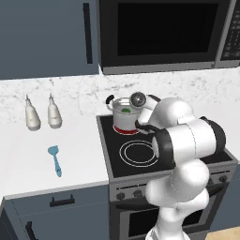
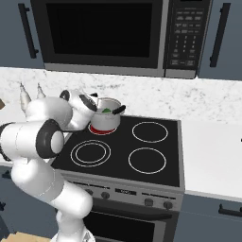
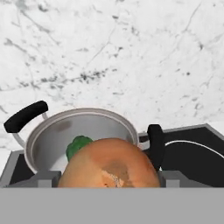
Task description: Put the broccoli and onion in the pot. Retrieve the spatula and lightly stir the vegetables in the pot.
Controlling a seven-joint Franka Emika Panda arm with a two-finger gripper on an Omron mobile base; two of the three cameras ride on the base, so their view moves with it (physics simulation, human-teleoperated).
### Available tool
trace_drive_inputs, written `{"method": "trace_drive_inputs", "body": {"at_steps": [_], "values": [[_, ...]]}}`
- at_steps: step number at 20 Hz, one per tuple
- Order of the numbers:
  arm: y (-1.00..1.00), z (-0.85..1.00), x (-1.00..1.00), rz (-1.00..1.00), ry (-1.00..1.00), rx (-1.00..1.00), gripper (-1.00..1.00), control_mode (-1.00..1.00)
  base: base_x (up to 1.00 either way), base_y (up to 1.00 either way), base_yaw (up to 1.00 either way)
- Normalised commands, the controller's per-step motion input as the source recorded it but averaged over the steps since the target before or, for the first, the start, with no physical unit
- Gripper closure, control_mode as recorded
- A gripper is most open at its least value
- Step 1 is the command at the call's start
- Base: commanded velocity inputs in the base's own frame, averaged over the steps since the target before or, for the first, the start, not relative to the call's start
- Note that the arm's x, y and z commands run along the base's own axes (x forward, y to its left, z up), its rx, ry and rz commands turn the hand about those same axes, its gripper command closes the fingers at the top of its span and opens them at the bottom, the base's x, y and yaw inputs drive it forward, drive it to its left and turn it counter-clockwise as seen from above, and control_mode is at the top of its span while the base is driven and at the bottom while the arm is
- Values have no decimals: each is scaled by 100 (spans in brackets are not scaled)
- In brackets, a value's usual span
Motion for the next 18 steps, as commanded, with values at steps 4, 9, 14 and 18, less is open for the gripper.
{"method": "trace_drive_inputs", "body": {"at_steps": [4, 9, 14, 18], "values": [[0, -37, 55, 0, 7, 0, 100, -100, 0, 0, 0], [0, -21, 67, 0, 6, 0, 100, -100, 0, 0, 0], [0, -15, 51, 0, 3, 0, 100, -100, 0, 0, 0], [0, -18, 44, -2, 6, 0, -100, -100, 0, 0, 0]]}}
